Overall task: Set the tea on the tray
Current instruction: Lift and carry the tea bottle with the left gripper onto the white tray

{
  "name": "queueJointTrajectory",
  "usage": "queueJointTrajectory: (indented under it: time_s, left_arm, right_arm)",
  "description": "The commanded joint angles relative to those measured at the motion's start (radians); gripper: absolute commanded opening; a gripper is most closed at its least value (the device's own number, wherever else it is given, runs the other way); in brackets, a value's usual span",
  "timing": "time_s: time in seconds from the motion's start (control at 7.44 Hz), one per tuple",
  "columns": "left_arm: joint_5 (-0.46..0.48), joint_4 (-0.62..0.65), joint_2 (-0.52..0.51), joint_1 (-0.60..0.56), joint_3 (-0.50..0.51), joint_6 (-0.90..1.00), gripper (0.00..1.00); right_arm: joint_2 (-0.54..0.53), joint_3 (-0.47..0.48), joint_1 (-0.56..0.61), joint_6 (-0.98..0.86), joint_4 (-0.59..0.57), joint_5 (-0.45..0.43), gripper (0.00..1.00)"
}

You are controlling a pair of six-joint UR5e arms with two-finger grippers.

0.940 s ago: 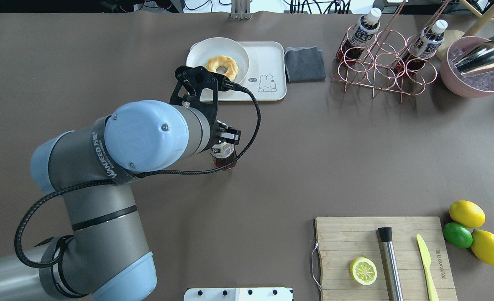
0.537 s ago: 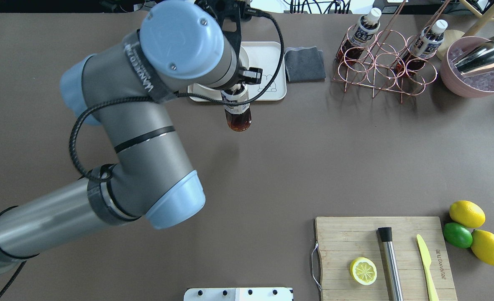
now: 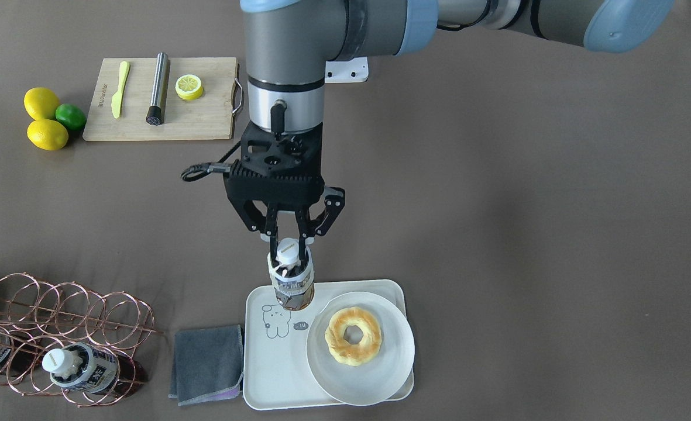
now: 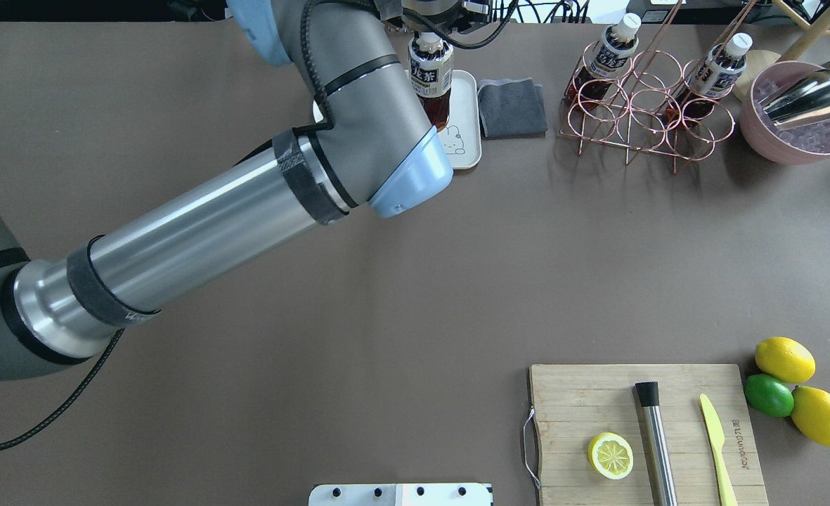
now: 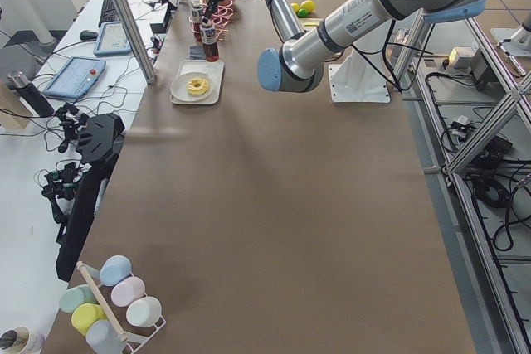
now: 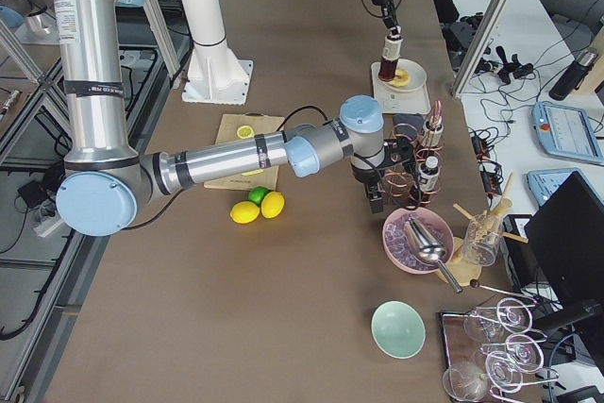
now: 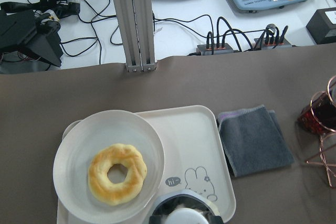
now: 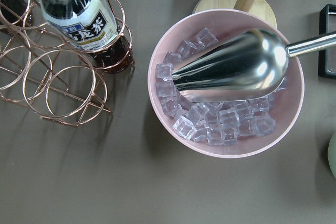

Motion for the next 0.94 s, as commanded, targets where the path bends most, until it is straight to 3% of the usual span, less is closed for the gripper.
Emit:
queueJointTrajectory:
  time_s: [0.0,0.13,0.27,0.81]
  left_arm:
    - [0.0,-0.189,-0.11,-0.032,0.294,-0.004,0.0]
    - [0.001,-0.272,-0.144,-0.034,0.397,-0.005,0.0]
    - [0.007,-0.317,-0.145,-0.034,0.434,-0.005,0.0]
    - [0.102,-0.336,-0.151,0.026,0.485,-0.004,0.0]
  right_arm:
    - [-0.017,-0.012,0.031,-0.002,-0.001,0.019,0.99]
    - [-0.025,-0.012,0.034,-0.003,0.0,0.019,0.99]
    - [-0.031,-0.012,0.036,-0.003,0.0,0.019,0.99]
    - [-0.055,-0.015,0.045,-0.034,-0.001,0.018,0.99]
